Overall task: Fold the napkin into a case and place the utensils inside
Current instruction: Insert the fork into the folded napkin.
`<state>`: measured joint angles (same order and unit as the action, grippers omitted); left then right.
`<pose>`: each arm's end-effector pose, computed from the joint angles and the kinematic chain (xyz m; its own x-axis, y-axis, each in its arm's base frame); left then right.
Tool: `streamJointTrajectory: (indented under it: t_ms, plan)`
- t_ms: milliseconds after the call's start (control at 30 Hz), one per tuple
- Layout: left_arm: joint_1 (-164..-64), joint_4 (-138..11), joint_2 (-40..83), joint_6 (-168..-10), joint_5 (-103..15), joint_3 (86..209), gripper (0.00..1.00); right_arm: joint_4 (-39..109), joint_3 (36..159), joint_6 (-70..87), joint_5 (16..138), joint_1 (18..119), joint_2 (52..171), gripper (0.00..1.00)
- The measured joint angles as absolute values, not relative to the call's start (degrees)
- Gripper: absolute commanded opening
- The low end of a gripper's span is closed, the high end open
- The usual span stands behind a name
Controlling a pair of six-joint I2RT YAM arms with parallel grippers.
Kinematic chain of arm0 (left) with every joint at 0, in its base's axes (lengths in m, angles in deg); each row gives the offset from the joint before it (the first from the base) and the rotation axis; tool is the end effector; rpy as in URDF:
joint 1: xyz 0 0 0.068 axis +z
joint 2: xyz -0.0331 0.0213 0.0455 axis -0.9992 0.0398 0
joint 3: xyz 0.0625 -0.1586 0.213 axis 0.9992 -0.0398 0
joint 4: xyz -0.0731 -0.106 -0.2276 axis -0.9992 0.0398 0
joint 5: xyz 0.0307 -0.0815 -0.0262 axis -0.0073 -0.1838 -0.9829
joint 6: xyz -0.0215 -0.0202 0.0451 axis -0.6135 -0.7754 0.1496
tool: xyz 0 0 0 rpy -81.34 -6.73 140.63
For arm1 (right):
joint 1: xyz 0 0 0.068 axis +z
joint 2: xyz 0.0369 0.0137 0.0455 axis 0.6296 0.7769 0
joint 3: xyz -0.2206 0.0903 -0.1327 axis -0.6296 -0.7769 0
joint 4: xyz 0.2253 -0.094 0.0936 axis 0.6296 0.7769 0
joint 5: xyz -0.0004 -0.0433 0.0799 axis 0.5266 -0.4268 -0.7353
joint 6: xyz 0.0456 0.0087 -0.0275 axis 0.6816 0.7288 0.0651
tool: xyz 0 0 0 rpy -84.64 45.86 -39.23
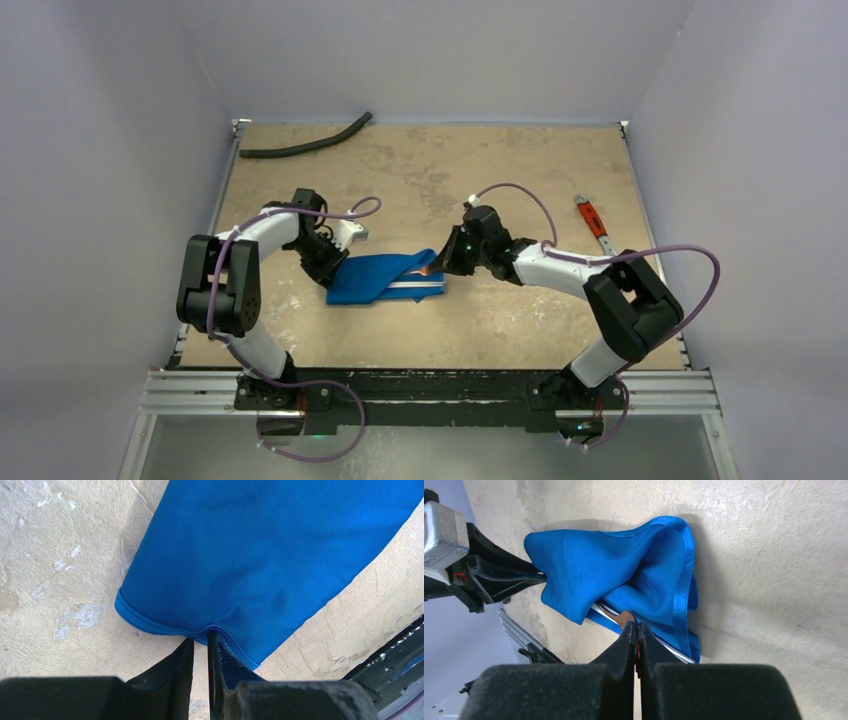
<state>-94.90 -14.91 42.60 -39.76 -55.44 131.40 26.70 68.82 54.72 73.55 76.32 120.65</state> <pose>0.2768 -0.0470 0.1550 -0.7068 0.6625 -0.2482 0.7074 0.6659 -0.2370 0.2574 0.2047 0.1874 -0.8535 0.3387 -0.3960 -0.0559 0.6960 0.7158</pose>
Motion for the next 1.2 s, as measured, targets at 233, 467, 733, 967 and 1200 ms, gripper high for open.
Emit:
streamJointTrajectory:
  t_ms: [233, 467, 733, 967, 1200]
  plan:
    - [-94.88, -14.93, 42.60, -39.70, -55.44, 131.40, 0.15, 23.94, 68.89, 56.28, 74.01, 78.68, 123.28, 0.00]
    - [-94.86, -14.93, 42.60, -39.61, -55.44, 131.40, 0.15, 24.23, 70.44, 56.47, 75.12, 80.06, 123.97, 0.00]
    - [-94.86, -14.91, 42.60, -39.30, -55.46, 131.40, 0.15, 24.60, 70.46, 56.63, 76.91, 80.69, 123.76, 0.00]
    - [-94.86, -14.80, 42.60, -38.76, -55.46, 131.40, 0.14, 23.75, 71.51, 56.52, 77.42, 81.70, 125.96, 0.32]
    - [-94.86, -14.43, 42.62, -38.30, -55.48, 131.57, 0.14, 31.29, 72.60, 53.06, 79.89, 82.14, 124.72, 0.69]
